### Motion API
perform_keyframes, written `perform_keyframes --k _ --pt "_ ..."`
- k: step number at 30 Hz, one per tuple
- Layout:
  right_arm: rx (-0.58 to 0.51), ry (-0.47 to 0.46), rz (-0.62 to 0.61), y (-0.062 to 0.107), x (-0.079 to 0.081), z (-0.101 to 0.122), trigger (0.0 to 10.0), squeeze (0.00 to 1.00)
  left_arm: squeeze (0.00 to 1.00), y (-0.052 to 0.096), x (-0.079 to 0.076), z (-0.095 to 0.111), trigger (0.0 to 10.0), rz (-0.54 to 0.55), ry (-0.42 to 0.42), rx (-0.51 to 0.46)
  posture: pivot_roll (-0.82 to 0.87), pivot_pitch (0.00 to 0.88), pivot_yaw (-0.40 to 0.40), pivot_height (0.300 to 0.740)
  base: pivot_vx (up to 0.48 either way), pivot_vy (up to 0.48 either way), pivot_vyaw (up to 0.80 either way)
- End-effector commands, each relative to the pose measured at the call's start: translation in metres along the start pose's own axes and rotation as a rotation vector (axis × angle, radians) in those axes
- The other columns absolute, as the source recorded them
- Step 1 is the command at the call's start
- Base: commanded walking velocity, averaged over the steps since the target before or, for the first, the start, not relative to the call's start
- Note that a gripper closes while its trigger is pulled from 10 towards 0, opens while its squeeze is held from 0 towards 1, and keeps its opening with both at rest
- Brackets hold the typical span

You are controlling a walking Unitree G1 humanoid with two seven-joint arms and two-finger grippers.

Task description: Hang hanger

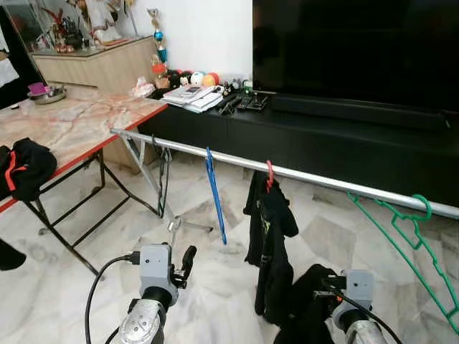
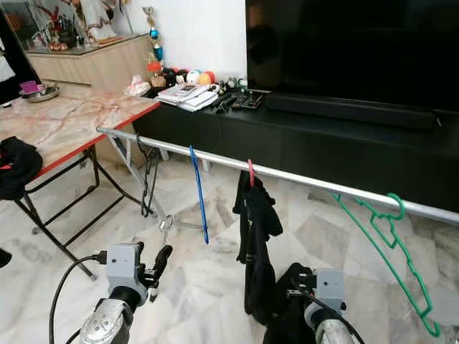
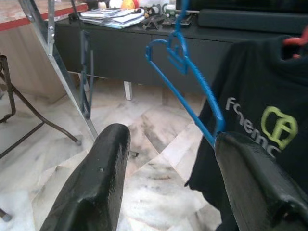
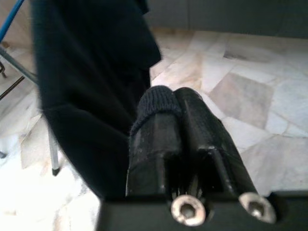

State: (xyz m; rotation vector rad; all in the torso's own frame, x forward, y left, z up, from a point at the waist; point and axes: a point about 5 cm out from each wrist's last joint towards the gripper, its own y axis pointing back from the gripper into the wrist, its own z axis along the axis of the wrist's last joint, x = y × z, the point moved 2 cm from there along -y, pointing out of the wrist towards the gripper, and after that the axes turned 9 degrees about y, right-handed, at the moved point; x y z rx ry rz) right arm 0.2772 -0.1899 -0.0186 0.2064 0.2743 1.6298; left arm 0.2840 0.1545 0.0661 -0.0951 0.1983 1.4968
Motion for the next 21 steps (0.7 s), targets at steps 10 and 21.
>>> perform_keyframes --k 10,21 --pt "-0.02 -0.001 0.027 -0.0041 0.0107 0.0047 10.0 0.0 0.0 0.0012 0.0064 0.0021 10.0 0.022 0.01 0.001 0.05 0.012 0.057 0.74 0.329 0.0 0.0" --pt "-0.028 0.009 0.04 -0.0045 0.0135 0.0061 10.0 0.0 0.0 0.0009 0.0062 0.0032 10.0 0.023 0.012 -0.003 0.05 0.014 0.057 0.74 0.33 0.0 0.0"
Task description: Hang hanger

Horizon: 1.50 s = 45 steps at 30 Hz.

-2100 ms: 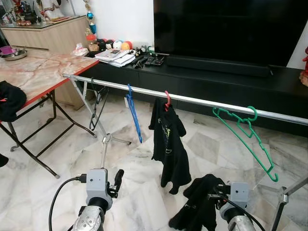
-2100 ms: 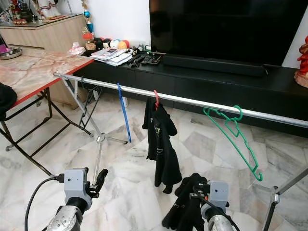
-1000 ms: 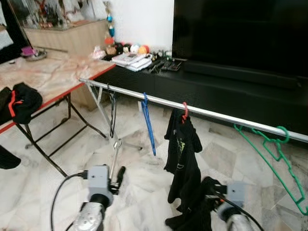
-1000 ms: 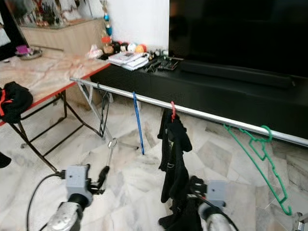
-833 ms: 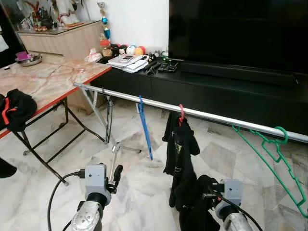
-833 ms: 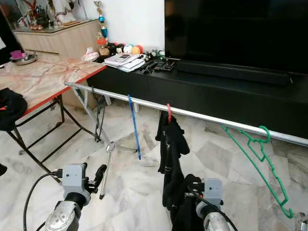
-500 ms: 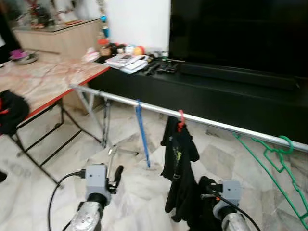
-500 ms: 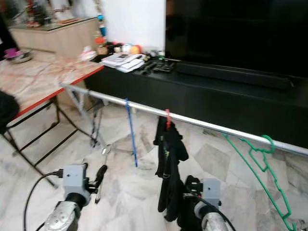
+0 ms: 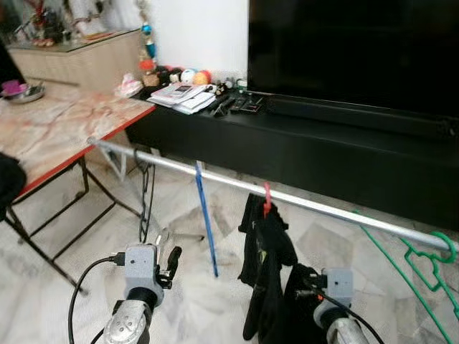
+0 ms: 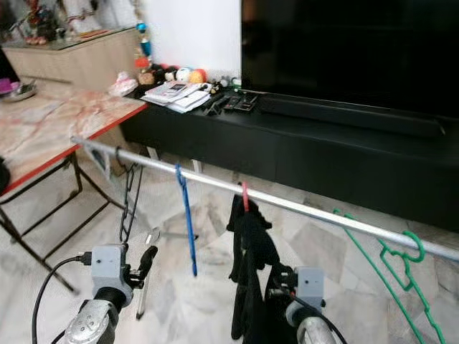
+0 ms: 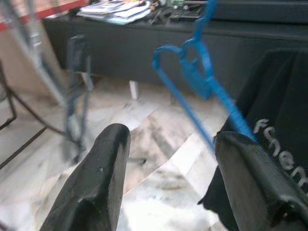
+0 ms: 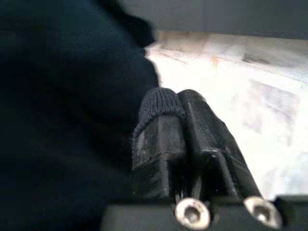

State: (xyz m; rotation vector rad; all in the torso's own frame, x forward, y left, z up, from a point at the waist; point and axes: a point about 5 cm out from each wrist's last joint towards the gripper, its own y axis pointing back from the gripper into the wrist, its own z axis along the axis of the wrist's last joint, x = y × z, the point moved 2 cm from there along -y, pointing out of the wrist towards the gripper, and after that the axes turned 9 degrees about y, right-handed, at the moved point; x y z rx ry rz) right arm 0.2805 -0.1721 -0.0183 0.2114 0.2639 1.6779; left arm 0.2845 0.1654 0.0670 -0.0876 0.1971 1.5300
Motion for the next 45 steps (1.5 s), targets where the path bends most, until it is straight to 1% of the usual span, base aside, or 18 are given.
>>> perform_keyframes --k 1,14,19,23,24,26,29,31,32,33,34,36,39,42,43,44,45 --pt "-0.023 0.014 -0.006 0.0 -0.004 0.004 10.0 0.0 0.0 0.001 -0.004 0.0 10.0 -0.011 0.017 -0.004 0.05 0.014 0.057 0.74 0.33 0.0 0.0" --pt "-0.024 0.018 0.002 0.0 -0.002 0.004 10.0 0.0 0.0 0.0 -0.005 0.002 10.0 -0.01 0.02 -0.006 0.05 0.016 0.056 0.74 0.328 0.0 0.0" --pt "-0.022 0.024 0.006 0.0 -0.001 0.003 10.0 0.0 0.0 -0.001 -0.008 0.004 10.0 -0.036 0.036 -0.012 0.05 0.018 0.056 0.74 0.0 0.0 0.0" --pt "-0.018 0.025 0.006 0.001 -0.001 0.003 10.0 0.0 0.0 -0.002 -0.009 0.005 10.0 -0.049 0.031 -0.009 0.05 0.017 0.056 0.74 0.0 0.0 0.0" --pt "-0.017 0.025 0.007 0.001 -0.001 0.002 10.0 0.0 0.0 -0.002 -0.01 0.006 10.0 -0.068 0.009 -0.008 0.05 0.017 0.056 0.74 0.0 0.0 0.0" --pt "-0.015 0.027 0.007 0.001 -0.001 0.002 10.0 0.0 0.0 -0.003 -0.011 0.006 10.0 -0.082 -0.001 -0.005 0.05 0.017 0.056 0.74 0.0 0.0 0.0" --pt "-0.012 0.028 0.006 0.001 -0.001 0.002 10.0 0.0 0.0 -0.007 -0.015 0.006 10.0 -0.108 0.003 0.021 0.05 0.014 0.056 0.74 0.0 0.0 0.0" --pt "-0.009 0.03 0.006 0.001 -0.001 0.001 10.0 0.0 0.0 -0.013 -0.02 0.006 10.0 -0.109 0.034 0.055 0.05 0.012 0.057 0.74 0.0 0.0 0.0" --pt "-0.008 0.03 0.006 0.001 -0.001 0.001 10.0 0.0 0.42 -0.015 -0.022 0.007 10.0 -0.119 0.022 0.052 0.05 0.012 0.057 0.74 0.0 0.0 0.0" --pt "-0.007 0.031 0.006 0.001 -0.001 0.001 10.0 0.0 0.82 -0.017 -0.025 0.007 10.0 -0.126 -0.001 0.053 0.05 0.01 0.057 0.74 0.0 0.0 0.0" --pt "-0.007 0.031 0.006 0.001 -0.001 0.001 10.0 0.0 1.0 -0.018 -0.025 0.006 10.0 -0.119 -0.015 0.063 0.05 0.01 0.057 0.74 0.0 0.0 0.0" --pt "-0.006 0.032 0.006 0.001 -0.001 0.001 10.0 0.0 1.0 -0.023 -0.024 0.003 10.0 -0.099 -0.047 0.092 0.05 0.008 0.057 0.74 0.0 0.0 0.0" --pt "-0.004 0.033 0.006 0.001 0.0 0.0 10.0 0.0 1.0 -0.029 -0.028 0.004 10.0 -0.12 -0.034 0.102 0.05 0.005 0.057 0.74 0.0 0.0 0.0" --pt "-0.003 0.034 0.007 0.001 0.0 0.0 10.0 0.0 1.0 -0.031 -0.03 0.006 10.0 -0.127 -0.043 0.101 0.05 0.003 0.057 0.74 0.0 0.0 0.0" --pt "-0.002 0.035 0.007 0.001 0.0 0.0 10.0 0.0 1.0 -0.033 -0.03 0.005 10.0 -0.127 -0.055 0.117 0.05 0.002 0.057 0.74 0.0 0.0 0.0" --pt "-0.001 0.036 0.006 0.001 0.0 0.0 10.0 0.0 1.0 -0.037 -0.031 0.003 10.0 -0.128 -0.084 0.153 0.05 0.001 0.057 0.74 0.0 0.0 0.0" --pt "-0.001 0.036 0.006 0.001 0.0 0.0 10.0 0.0 1.0 -0.037 -0.031 0.003 10.0 -0.128 -0.084 0.153 0.05 0.001 0.057 0.74 0.0 0.0 0.0"
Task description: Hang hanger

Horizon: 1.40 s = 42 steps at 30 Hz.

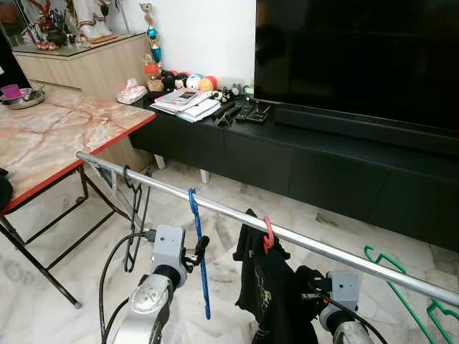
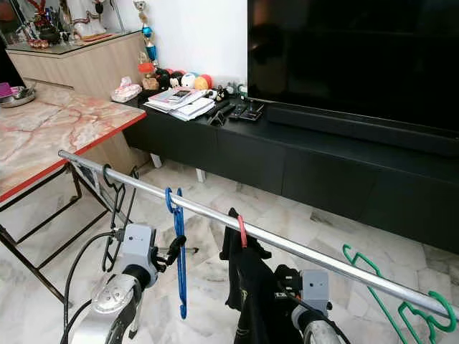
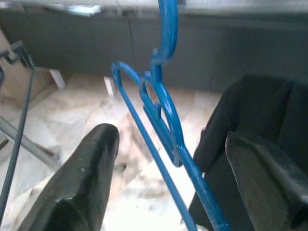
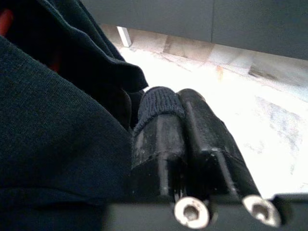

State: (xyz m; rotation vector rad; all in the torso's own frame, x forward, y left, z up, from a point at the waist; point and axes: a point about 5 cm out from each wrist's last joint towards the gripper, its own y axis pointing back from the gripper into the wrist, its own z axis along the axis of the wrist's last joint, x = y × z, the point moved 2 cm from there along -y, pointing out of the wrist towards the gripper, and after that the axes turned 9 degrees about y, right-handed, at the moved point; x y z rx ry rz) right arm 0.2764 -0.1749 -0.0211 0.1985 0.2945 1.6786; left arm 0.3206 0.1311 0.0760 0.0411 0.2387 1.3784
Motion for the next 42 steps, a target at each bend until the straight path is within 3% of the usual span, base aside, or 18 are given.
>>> perform_keyframes --k 1,10,12,13,14,22,32,33,34,35,36,37,42 --pt "-0.013 0.009 0.007 -0.003 0.002 0.004 10.0 0.0 1.0 -0.004 0.001 -0.003 10.0 -0.002 -0.026 0.043 0.05 0.0 0.057 0.74 0.0 0.0 0.0" --pt "-0.019 0.012 0.007 -0.004 0.002 0.006 10.0 0.0 1.0 -0.018 -0.011 0.001 10.0 -0.044 -0.02 0.046 0.04 0.0 0.052 0.74 0.0 0.0 0.0" --pt "-0.021 0.014 0.008 -0.005 0.002 0.007 10.0 0.0 0.95 -0.022 -0.011 0.002 10.0 -0.018 -0.02 0.056 0.04 0.002 0.051 0.74 0.0 0.0 0.0" --pt "-0.022 0.014 0.007 -0.005 0.002 0.008 10.0 0.0 0.85 -0.024 -0.01 0.003 10.0 -0.01 -0.019 0.058 0.04 0.003 0.049 0.74 0.0 0.0 0.0" --pt "-0.023 0.014 0.007 -0.005 0.002 0.008 10.0 0.0 0.0 -0.025 -0.01 0.003 10.0 0.001 -0.026 0.059 0.04 0.004 0.049 0.74 0.0 0.0 0.0" --pt "-0.025 0.018 0.005 -0.006 0.001 0.009 10.0 0.0 0.0 -0.042 -0.002 0.003 10.0 0.088 -0.036 0.095 0.04 0.01 0.048 0.74 0.0 0.0 0.0" --pt "-0.029 0.025 0.001 -0.006 0.0 0.011 10.0 0.0 0.0 -0.056 0.004 0.009 10.0 0.18 0.057 0.116 0.03 0.013 0.047 0.74 0.0 0.0 0.0" --pt "-0.029 0.025 0.001 -0.006 0.0 0.011 10.0 0.0 0.0 -0.056 0.004 0.009 8.2 0.181 0.064 0.116 0.03 0.013 0.047 0.74 0.0 0.0 0.0" --pt "-0.029 0.026 0.001 -0.006 0.0 0.011 10.0 0.0 0.0 -0.056 0.004 0.009 8.2 0.181 0.067 0.117 0.03 0.014 0.046 0.74 0.0 0.0 0.0" --pt "-0.03 0.026 0.001 -0.006 0.0 0.011 10.0 0.0 0.0 -0.057 0.004 0.008 5.0 0.182 0.07 0.118 0.03 0.014 0.046 0.74 0.0 0.0 0.0" --pt "-0.03 0.026 0.001 -0.006 -0.001 0.011 10.0 0.0 0.0 -0.057 0.004 0.008 3.3 0.18 0.075 0.121 0.03 0.015 0.046 0.74 0.0 0.0 0.0" --pt "-0.031 0.027 0.002 -0.006 -0.001 0.011 10.0 0.0 0.0 -0.058 0.003 0.007 0.0 0.179 0.078 0.126 0.03 0.015 0.045 0.74 0.0 0.0 0.0" --pt "-0.031 0.03 0.004 -0.006 -0.001 0.011 10.0 0.0 0.0 -0.058 0.002 0.004 0.0 0.18 0.086 0.136 0.03 0.018 0.043 0.74 0.0 0.0 0.0"
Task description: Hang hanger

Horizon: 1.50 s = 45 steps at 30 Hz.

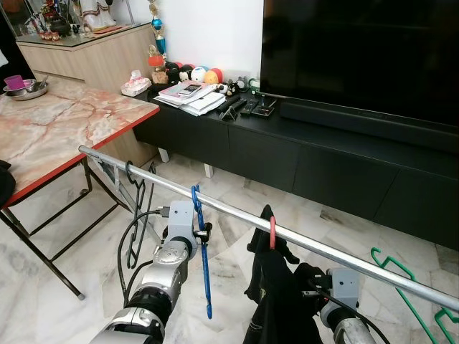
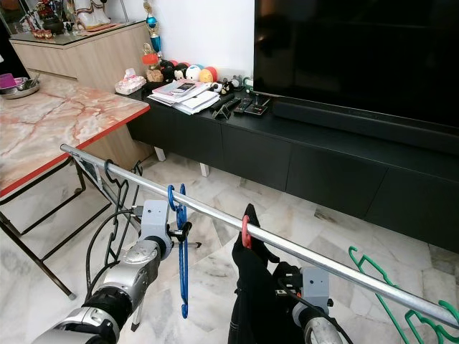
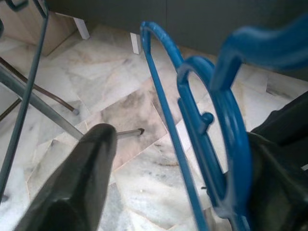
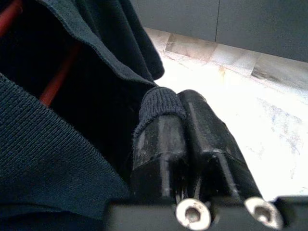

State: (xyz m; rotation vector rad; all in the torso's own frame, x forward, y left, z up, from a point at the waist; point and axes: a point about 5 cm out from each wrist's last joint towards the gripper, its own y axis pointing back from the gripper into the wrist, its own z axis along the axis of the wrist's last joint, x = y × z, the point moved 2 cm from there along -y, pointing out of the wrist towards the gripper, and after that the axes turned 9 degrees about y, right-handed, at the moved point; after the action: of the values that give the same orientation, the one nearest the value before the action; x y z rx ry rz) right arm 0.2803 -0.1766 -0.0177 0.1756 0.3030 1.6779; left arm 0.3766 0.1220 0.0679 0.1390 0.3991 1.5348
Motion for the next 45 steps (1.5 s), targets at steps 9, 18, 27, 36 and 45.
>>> perform_keyframes --k 9,18,27,36,45 --pt "-0.022 0.014 0.013 -0.004 0.003 0.007 10.0 0.0 0.0 -0.001 -0.002 0.0 0.0 -0.002 0.022 -0.006 0.03 0.021 0.041 0.74 0.0 0.0 0.0" --pt "-0.022 0.015 0.015 -0.005 0.004 0.007 10.0 0.0 0.0 -0.002 -0.004 0.001 0.0 -0.017 0.021 -0.015 0.03 0.02 0.043 0.74 0.0 0.0 0.0" --pt "-0.014 0.013 0.017 -0.005 0.005 0.006 10.0 0.0 0.0 -0.002 -0.008 0.003 0.0 -0.05 0.014 -0.019 0.03 0.019 0.044 0.74 0.0 0.0 0.0" --pt "-0.004 0.014 0.018 -0.004 0.005 0.004 10.0 0.0 0.0 -0.001 -0.011 -0.002 0.0 -0.074 0.001 -0.001 0.03 0.014 0.044 0.74 0.0 0.0 0.0" --pt "0.005 0.016 0.023 -0.004 0.006 0.002 10.0 0.0 0.0 0.0 -0.009 -0.01 0.0 -0.076 -0.02 0.039 0.03 0.002 0.046 0.74 0.0 0.0 0.0"
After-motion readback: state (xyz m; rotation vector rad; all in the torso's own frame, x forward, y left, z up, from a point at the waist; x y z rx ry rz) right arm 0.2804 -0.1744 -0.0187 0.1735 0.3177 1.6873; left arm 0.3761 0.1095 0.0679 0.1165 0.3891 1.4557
